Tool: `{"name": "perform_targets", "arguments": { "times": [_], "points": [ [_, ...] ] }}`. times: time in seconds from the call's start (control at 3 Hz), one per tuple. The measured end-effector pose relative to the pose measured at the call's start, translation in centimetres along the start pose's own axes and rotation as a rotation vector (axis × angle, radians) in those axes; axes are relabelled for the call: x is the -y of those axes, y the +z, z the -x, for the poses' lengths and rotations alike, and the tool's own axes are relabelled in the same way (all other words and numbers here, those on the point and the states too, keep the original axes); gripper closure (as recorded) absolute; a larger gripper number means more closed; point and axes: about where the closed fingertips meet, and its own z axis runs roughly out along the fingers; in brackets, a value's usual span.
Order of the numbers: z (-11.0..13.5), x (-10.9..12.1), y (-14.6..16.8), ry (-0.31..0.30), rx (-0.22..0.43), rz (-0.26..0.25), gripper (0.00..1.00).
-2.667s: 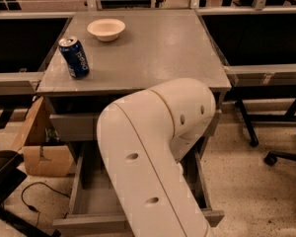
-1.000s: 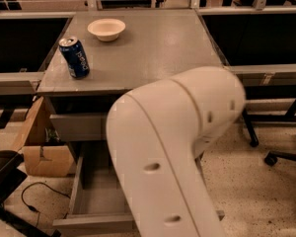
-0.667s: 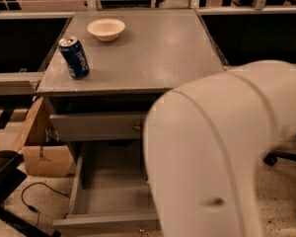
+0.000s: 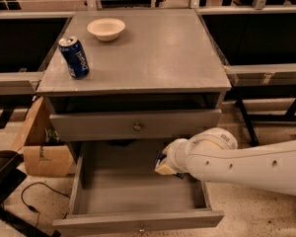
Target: Pick rxbar blueberry from middle drawer and place on counter
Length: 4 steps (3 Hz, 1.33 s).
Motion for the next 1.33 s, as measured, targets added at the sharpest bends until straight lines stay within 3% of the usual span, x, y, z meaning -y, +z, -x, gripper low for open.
{"name": "perform_targets", "arguments": {
  "times": [0.33, 0.67, 1.0, 1.33],
  "points": [
    [2.3, 1.7, -3.0, -0.05, -0.022, -0.016, 1.0],
    [2.9, 4.9, -6.8, 0.031, -0.026, -0.007, 1.0],
    [-0.2, 9.2, -11.5, 0.144, -0.031, 0.013, 1.0],
    [2.3, 10.6, -13.5, 0.121, 0.009, 0.037, 1.0]
  ]
}}
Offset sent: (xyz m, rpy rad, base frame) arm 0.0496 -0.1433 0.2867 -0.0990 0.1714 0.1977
